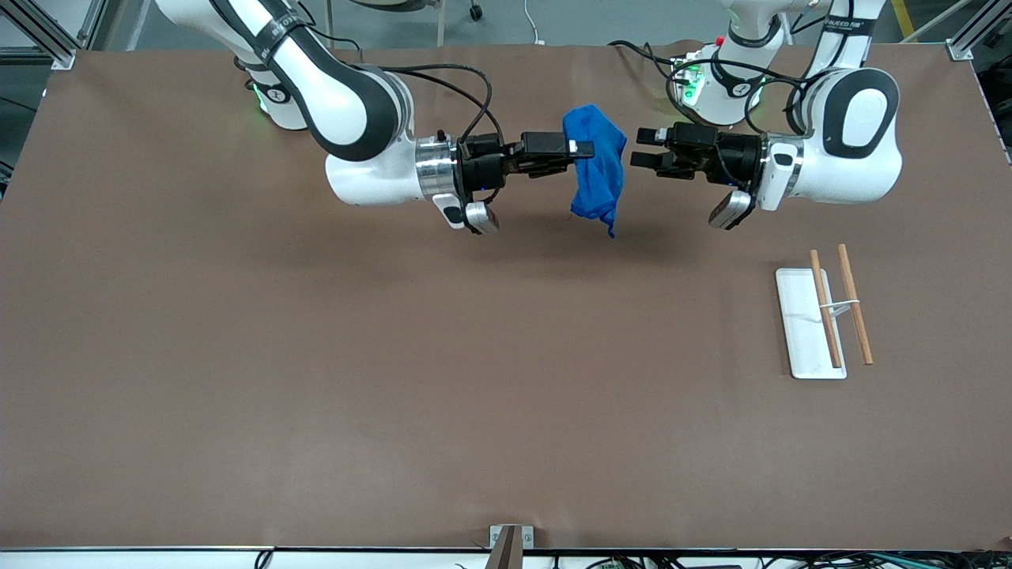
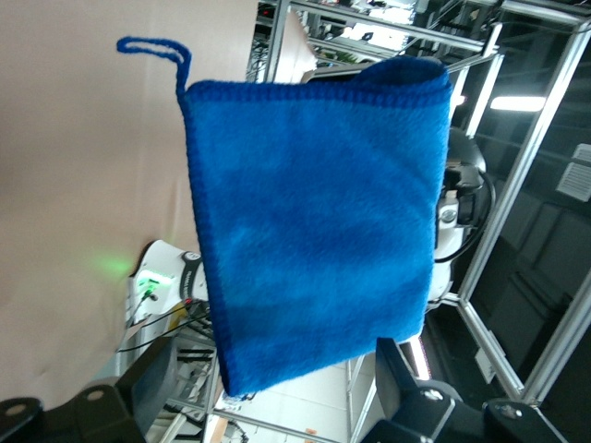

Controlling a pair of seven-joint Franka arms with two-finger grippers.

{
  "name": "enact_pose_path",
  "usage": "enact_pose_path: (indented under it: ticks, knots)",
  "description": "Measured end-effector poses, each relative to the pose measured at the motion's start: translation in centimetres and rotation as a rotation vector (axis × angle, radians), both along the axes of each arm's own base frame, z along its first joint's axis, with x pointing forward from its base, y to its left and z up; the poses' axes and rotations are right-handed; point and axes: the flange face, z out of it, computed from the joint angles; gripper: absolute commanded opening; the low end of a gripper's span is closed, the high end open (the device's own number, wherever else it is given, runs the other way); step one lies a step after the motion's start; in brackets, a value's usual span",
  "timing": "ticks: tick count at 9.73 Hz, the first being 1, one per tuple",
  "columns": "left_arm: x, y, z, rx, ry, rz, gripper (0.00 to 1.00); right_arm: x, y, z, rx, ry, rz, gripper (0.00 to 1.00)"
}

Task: Right arm passes towel to left arm to hang
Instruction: 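Grasp the hanging towel with the left gripper beside the right gripper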

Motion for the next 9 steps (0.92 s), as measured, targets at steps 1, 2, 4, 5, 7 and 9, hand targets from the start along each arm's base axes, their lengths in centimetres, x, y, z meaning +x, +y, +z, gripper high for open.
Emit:
enact_pose_path:
  ticks: [1,2,4,5,7,9]
  knots:
    - [0.3,-0.4,-0.2,-0.019,0.005,0.027,0.93,0.0,0.0,0.0,0.000,0.000,0.000,0.00]
    - [0.4,-0.8,-0.3,-0.027,0.008,0.045,0.93,0.0,0.0,0.0,0.001,0.001,0.000,0.00]
    - [0.2,-2.4,-1.1,-0.017,0.019,0.047,0.84,0.0,0.0,0.0,0.001,0.001,-0.001,0.00]
    - [0.2,-3.0,-1.3,-0.022,0.025,0.058,0.80,0.0,0.0,0.0,0.001,0.001,-0.001,0.00]
    - [0.8,-3.1,-1.0,-0.047,0.016,0.101,0.39,0.0,0.0,0.0,0.001,0.001,-0.001,0.00]
    - [1.3,-2.8,-0.7,-0.056,0.005,0.129,0.23,0.0,0.0,0.0,0.002,0.002,-0.002,0.00]
